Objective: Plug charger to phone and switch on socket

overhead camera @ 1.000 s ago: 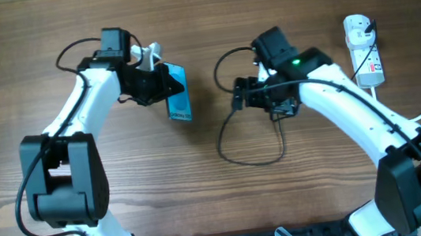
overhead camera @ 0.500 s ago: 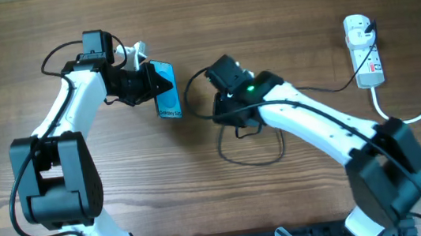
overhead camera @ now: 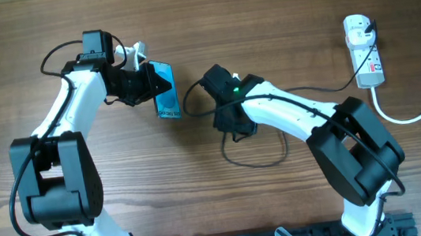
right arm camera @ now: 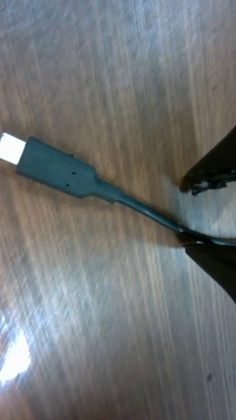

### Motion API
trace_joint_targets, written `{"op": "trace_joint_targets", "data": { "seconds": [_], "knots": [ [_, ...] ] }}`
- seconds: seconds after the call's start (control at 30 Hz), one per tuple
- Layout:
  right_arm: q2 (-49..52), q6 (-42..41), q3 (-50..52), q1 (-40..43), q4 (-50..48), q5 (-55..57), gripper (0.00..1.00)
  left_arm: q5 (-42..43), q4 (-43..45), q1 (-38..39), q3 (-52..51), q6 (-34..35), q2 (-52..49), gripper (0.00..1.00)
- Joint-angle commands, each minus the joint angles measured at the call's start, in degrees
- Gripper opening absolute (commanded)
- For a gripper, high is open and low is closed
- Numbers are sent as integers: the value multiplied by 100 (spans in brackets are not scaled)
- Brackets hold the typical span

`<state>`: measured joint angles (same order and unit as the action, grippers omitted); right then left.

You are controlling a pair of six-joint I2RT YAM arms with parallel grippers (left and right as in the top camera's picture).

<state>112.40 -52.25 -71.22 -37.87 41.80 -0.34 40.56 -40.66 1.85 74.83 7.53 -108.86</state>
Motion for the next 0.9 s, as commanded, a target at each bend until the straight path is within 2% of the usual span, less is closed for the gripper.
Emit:
{"op": "trace_joint_targets", "data": {
  "seconds": [0.0,0.17,0.3,0.37,0.43,0.77,0.87],
  "knots": [
    [118,317,-57,293,603,20,29,92,20,-20,-37,-133,74,4],
    [118,1235,-57,1029,1779,-94,30,92,20,-20,-37,-131,74,4],
    [118,1305,-55,1272,1849,-168,35,92,15,-20,-37,-131,74,4],
    [118,1309,-55,1272,1849,-160,42,92,-17,-20,-37,-131,74,4],
    [118,1300,-55,1272,1810,-162,43,92,-22,-20,-37,-131,74,4],
    [157,999,48,1266,1598,-251,37,92,-20,-20,-37,-133,74,4],
    [157,966,48,1266,1436,-271,25,90,-20,-20,-37,-133,74,4]
  ]
}}
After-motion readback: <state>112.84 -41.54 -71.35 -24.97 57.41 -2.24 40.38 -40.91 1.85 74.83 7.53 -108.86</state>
